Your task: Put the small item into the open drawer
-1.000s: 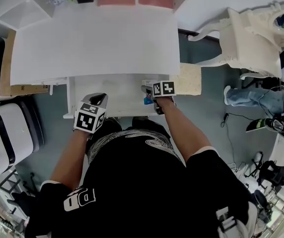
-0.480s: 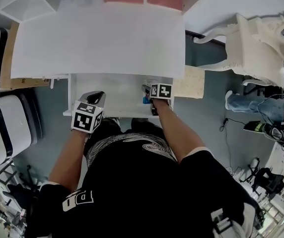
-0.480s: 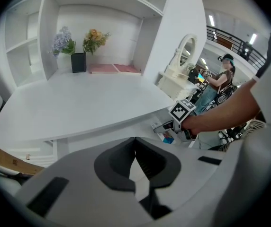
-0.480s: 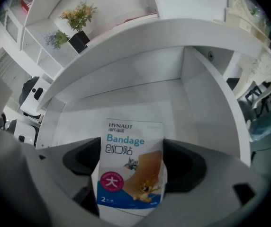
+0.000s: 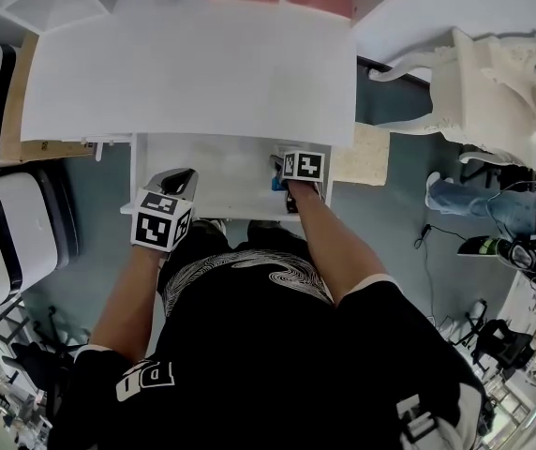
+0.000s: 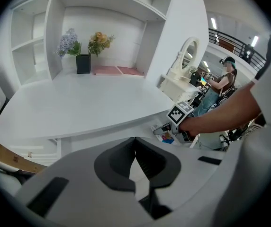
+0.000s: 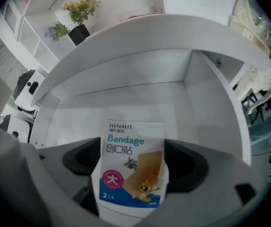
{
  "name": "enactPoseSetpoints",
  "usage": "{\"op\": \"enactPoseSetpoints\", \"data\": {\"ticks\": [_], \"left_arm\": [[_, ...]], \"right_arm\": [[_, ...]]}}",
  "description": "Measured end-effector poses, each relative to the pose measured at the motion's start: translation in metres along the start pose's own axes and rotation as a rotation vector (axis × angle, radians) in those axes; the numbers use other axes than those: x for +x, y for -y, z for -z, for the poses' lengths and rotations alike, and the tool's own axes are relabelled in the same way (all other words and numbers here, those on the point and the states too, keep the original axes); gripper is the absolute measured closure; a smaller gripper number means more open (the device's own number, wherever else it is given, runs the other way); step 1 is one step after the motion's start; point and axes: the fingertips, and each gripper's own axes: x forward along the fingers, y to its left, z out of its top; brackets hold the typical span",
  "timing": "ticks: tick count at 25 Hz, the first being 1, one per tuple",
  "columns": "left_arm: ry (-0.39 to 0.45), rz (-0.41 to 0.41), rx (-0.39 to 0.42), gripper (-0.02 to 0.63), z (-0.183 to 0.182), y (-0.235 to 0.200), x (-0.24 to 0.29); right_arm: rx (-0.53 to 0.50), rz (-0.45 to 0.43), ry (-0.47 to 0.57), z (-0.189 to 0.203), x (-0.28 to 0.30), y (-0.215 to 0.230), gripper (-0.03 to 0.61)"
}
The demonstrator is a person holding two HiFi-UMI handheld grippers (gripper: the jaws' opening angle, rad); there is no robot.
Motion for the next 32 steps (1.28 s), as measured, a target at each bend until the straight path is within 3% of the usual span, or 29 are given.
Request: {"op": "enactPoseSetpoints", "data": {"ticks": [13, 17, 27, 29, 32], "left_arm": [[0.037, 0.024, 0.028, 0.600, -0.009, 0.002, -0.002], [0.075, 0.046, 0.016, 0.600, -0.021, 0.003, -0.005], [0.146, 0.100, 0.051, 0.600, -0.049, 0.011, -0.015], [0.155, 0.120, 0.053, 0.600, -0.052, 0.014, -0.018], [0.175, 0.152, 0.046, 0.600, -0.057, 0.016, -0.025]], "right_arm": [[0.054, -0.029, 0.014, 0.001, -0.018, 0.000, 0.173], [0.073, -0.108, 0.073, -0.008, -0.037, -0.011, 0.179], [0.075, -0.275, 0.303, -0.029, -0.133, -0.055, 0.533], [0.089, -0.325, 0.353, -0.036, -0.155, -0.068, 0.568], [0.079, -0.378, 0.421, -0.046, -0.185, -0.088, 0.569]]}}
